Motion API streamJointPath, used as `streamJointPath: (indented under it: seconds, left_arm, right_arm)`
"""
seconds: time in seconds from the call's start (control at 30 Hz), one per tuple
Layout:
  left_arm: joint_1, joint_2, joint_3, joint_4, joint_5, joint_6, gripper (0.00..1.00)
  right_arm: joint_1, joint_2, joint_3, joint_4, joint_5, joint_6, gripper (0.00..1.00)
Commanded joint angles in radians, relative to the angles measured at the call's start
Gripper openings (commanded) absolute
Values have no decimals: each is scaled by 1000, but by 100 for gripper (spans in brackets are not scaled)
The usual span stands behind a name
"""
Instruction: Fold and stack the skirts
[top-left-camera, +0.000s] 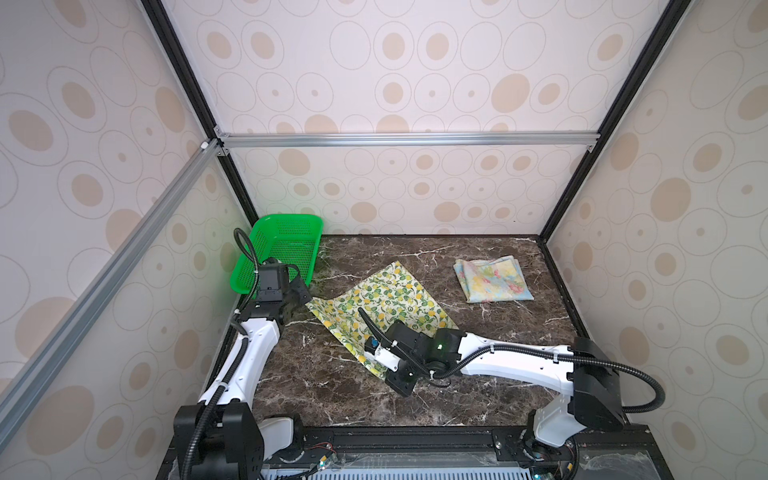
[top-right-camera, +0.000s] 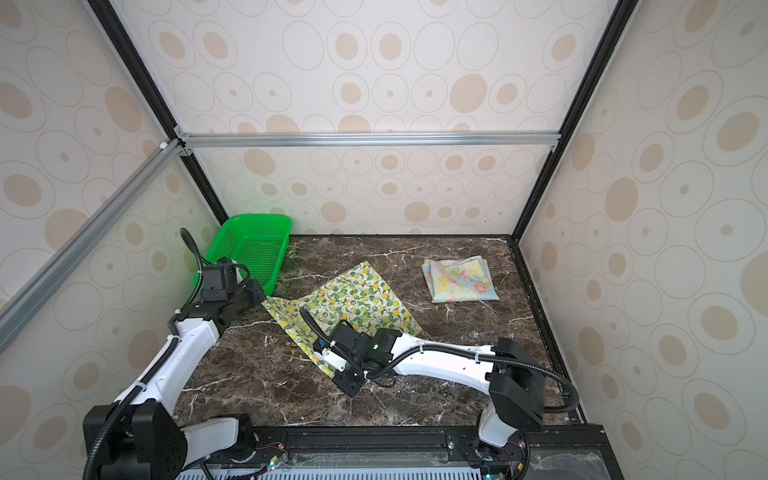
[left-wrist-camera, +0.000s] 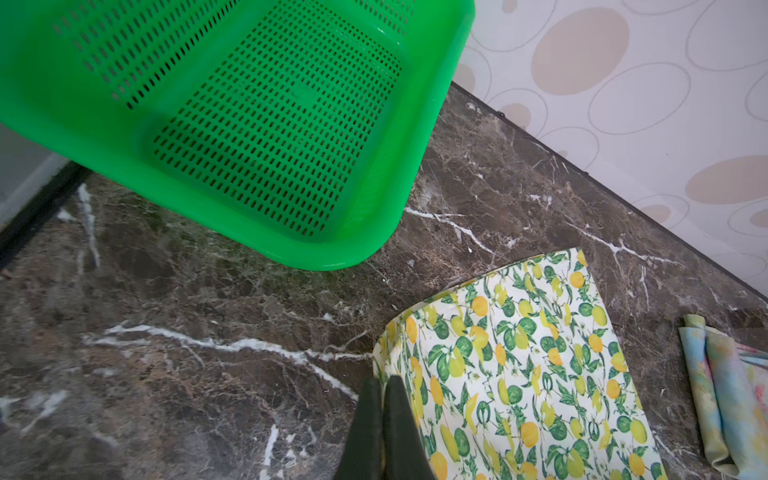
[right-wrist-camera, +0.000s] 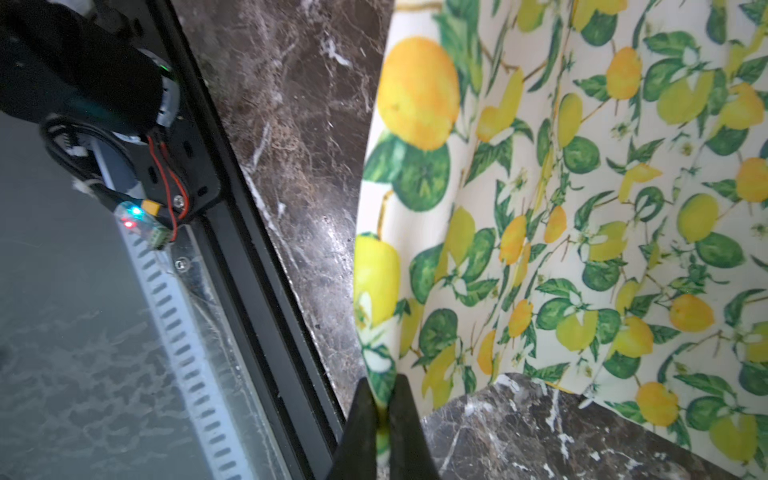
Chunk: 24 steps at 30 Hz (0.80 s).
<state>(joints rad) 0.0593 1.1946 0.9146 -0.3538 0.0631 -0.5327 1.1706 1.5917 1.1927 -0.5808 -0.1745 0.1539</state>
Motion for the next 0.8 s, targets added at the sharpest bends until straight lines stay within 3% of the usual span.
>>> streamJointPath:
  seconds: [0.0, 0.53, 0.77]
  left_arm:
    - [24, -50, 57, -78, -64, 39, 0]
    - [46, -185, 159, -286, -157, 117, 0]
    - [46, -152, 216, -263, -91, 115, 0]
  right_arm:
    - [12, -39, -29, -13, -101, 42, 0]
    - [28, -114, -88, 138, -249, 184, 0]
    - [31, -120, -99, 169, -232, 228, 0]
